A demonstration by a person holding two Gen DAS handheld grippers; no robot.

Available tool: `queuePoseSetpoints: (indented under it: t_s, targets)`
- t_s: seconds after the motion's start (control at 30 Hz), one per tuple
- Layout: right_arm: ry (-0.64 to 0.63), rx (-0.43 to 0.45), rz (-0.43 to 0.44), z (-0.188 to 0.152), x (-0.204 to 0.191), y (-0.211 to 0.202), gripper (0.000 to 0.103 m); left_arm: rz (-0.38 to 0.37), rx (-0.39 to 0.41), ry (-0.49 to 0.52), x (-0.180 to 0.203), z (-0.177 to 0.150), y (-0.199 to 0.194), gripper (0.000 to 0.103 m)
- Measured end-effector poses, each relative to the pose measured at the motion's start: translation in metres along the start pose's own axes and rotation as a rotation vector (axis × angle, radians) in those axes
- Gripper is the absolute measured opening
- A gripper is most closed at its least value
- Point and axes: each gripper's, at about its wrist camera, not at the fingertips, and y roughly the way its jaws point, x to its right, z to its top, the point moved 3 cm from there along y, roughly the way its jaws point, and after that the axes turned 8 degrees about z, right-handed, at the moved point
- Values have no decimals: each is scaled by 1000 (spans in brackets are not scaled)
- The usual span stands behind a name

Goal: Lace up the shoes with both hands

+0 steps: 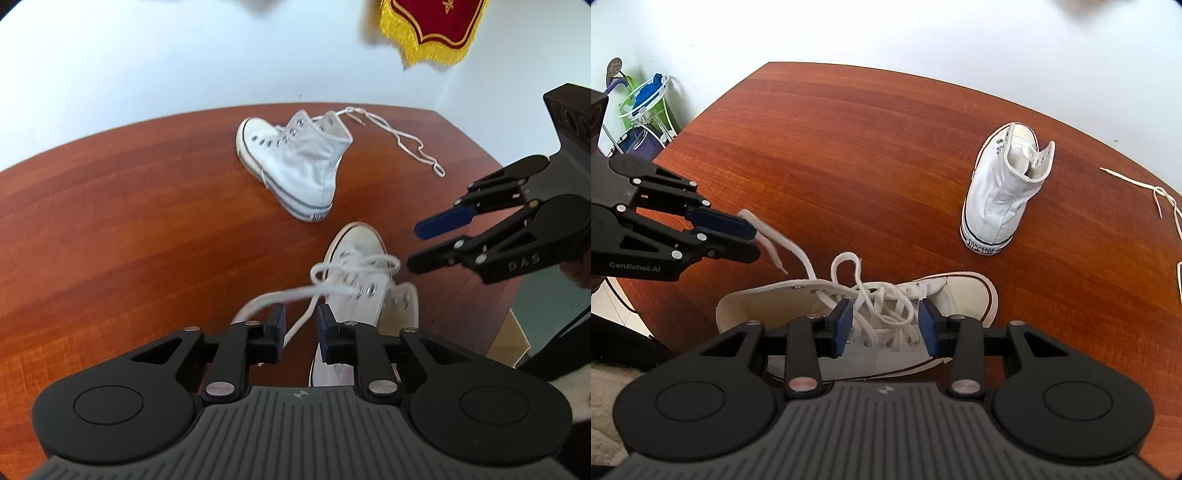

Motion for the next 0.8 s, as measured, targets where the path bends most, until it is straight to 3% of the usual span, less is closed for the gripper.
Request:
queuePoseSetpoints:
  t_s: [0.27, 0.8]
  targets:
    - [9, -10, -1, -3, 1, 2, 41, 26, -64, -20, -13, -21, 9, 21]
    - [5, -13, -13, -3, 3, 3, 41, 52, -115, 24, -21, -23, 40, 21]
